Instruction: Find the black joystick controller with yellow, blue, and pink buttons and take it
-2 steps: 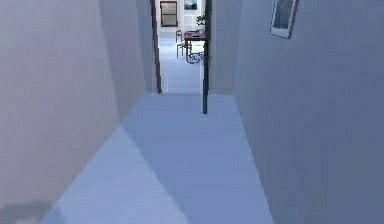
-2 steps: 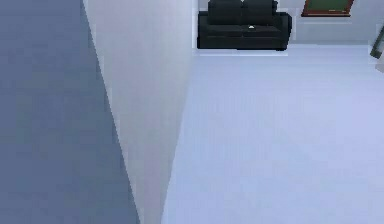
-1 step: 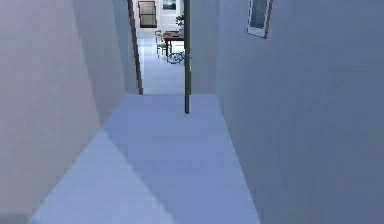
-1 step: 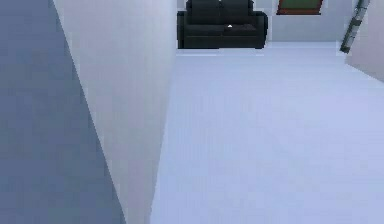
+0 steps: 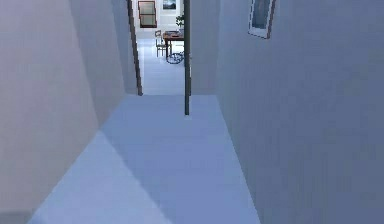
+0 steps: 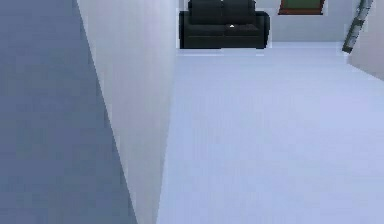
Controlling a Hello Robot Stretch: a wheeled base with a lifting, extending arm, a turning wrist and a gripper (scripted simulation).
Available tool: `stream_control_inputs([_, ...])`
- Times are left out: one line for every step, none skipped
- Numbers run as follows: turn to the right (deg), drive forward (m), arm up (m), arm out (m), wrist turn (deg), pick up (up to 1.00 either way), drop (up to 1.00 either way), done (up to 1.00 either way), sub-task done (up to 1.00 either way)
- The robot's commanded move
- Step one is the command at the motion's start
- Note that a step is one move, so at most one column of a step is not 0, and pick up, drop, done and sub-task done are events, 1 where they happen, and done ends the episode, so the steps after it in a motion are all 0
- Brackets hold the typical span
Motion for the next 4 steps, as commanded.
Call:
stream_control_inputs([-6.0, 0.00, 0.00, 0.00, 0.0, 0.00, 0.00, 0.00, 0.00])
stream_control_inputs([0.0, 1.00, 0.00, 0.00, 0.0, 0.00, 0.00, 0.00, 0.00])
stream_control_inputs([-3.0, 0.00, 0.00, 0.00, 0.0, 0.00, 0.00, 0.00, 0.00])
stream_control_inputs([0.0, 1.00, 0.00, 0.00, 0.0, 0.00, 0.00, 0.00, 0.00])
